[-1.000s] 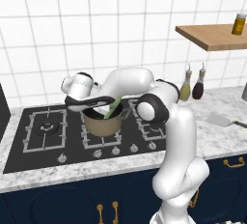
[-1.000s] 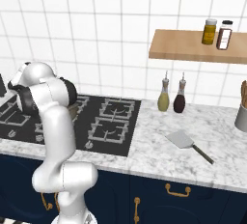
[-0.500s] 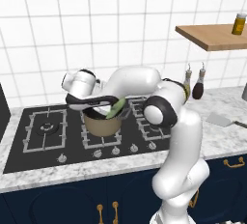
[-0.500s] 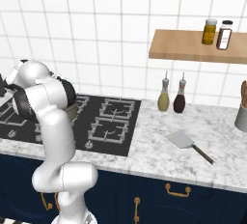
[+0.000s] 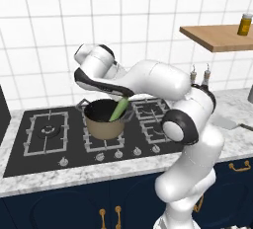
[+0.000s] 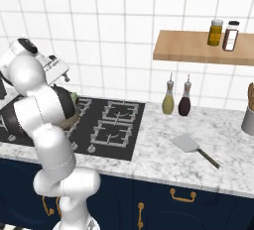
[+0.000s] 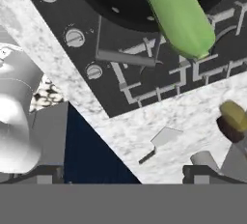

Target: Put the corn and broccoli in the pot. Retrieve the spatula and lightly stir the vegetables in the pot.

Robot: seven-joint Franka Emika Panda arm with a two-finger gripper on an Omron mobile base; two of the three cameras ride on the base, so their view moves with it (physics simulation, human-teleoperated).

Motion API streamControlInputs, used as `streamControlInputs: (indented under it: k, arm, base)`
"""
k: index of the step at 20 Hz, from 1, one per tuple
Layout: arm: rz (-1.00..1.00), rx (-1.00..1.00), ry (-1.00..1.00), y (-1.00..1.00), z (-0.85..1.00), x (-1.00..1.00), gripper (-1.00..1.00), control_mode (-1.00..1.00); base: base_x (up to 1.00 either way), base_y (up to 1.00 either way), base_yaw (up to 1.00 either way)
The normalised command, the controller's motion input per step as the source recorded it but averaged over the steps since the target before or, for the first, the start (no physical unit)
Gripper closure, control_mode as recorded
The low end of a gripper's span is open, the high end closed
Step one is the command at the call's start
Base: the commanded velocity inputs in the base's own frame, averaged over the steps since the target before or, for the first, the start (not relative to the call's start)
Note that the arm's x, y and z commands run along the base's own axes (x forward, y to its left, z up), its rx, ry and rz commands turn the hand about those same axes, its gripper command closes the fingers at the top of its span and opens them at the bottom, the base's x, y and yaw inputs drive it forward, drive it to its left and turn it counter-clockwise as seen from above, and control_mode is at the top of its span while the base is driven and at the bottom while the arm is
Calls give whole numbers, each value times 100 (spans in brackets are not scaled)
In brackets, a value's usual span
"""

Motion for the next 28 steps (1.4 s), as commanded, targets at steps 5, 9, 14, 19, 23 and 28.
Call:
streamControlInputs:
  k: [5,9,14,19,23,28]
  arm:
    - [-10,28,-21,-65,0,-100,-100,-100]
    - [-11,38,-13,-87,14,-100,-100,-100]
    - [-6,32,-10,-100,18,-100,-100,-100]
    - [-6,15,-10,-100,-13,-100,-100,-100]
    - [-1,9,-13,-100,-1,-92,-100,-100]
    - [0,10,-4,-100,0,-56,-100,-100]
  base:
    - [0,0,0]
    - [0,0,0]
    - [0,0,0]
    - [0,0,0]
    - [0,0,0]
    - [0,0,0]
